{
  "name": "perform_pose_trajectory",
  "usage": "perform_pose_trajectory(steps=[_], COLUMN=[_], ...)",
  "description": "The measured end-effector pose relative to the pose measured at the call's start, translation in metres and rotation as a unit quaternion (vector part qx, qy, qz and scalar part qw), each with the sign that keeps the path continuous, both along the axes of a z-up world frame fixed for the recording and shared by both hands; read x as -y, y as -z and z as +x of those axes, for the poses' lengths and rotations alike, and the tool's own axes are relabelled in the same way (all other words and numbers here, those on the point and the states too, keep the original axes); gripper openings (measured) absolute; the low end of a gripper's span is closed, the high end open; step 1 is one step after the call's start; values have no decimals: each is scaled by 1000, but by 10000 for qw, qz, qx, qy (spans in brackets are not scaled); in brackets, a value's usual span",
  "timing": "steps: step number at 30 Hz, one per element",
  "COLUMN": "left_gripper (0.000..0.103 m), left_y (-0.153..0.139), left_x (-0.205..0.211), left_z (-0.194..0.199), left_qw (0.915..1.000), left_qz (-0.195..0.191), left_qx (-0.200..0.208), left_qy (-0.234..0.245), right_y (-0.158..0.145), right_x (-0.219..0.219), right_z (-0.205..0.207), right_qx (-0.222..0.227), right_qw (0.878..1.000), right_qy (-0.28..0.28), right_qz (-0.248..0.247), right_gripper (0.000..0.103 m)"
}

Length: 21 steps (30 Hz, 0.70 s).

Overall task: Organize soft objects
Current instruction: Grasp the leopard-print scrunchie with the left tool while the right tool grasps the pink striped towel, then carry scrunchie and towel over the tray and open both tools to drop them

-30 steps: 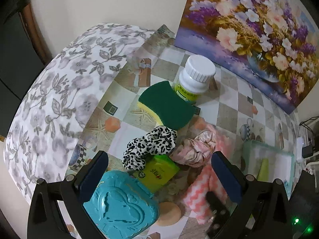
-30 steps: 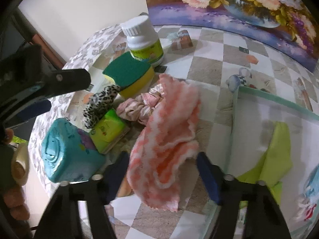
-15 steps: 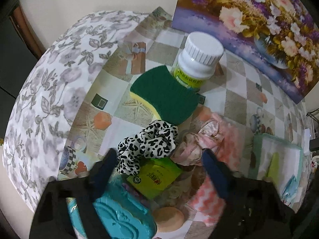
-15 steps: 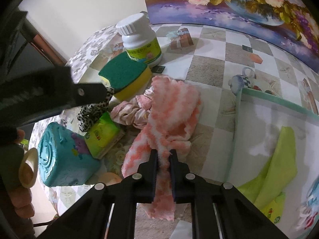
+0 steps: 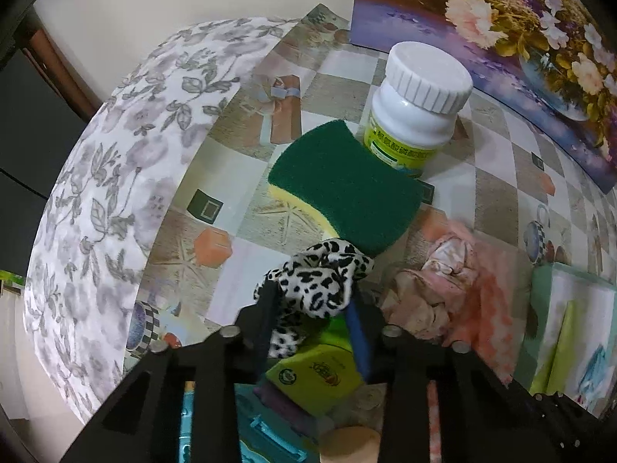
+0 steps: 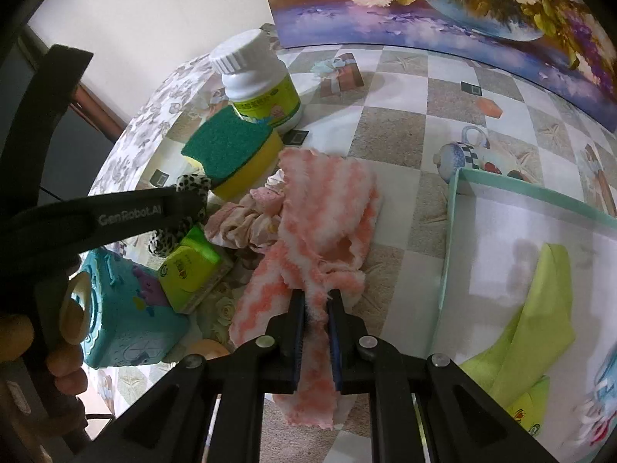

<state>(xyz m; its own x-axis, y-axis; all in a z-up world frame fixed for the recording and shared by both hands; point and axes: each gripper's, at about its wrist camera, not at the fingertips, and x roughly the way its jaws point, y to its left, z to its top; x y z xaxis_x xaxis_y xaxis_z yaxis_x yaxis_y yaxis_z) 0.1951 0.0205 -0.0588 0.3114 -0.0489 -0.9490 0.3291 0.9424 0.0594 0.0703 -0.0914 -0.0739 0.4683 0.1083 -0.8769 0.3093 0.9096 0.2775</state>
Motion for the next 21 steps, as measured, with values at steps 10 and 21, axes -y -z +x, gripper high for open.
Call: perform_pose_trajectory(steps=[10, 21], left_gripper=[22, 22], left_y=[-17, -70], left_x=[-6, -10], left_z=[1, -9], left_qw=[9998, 9970], left_qz=[-167, -541], left_qx=[93, 548], left_qy=[-74, -20], right_y=[-15, -60], right_x=[1, 10], right_z=[-6, -19], right_qx=[259, 911], right_qw=[9996, 9954], right_qy=[-26, 49], right_qz=[111, 301], right_gripper=[10, 9])
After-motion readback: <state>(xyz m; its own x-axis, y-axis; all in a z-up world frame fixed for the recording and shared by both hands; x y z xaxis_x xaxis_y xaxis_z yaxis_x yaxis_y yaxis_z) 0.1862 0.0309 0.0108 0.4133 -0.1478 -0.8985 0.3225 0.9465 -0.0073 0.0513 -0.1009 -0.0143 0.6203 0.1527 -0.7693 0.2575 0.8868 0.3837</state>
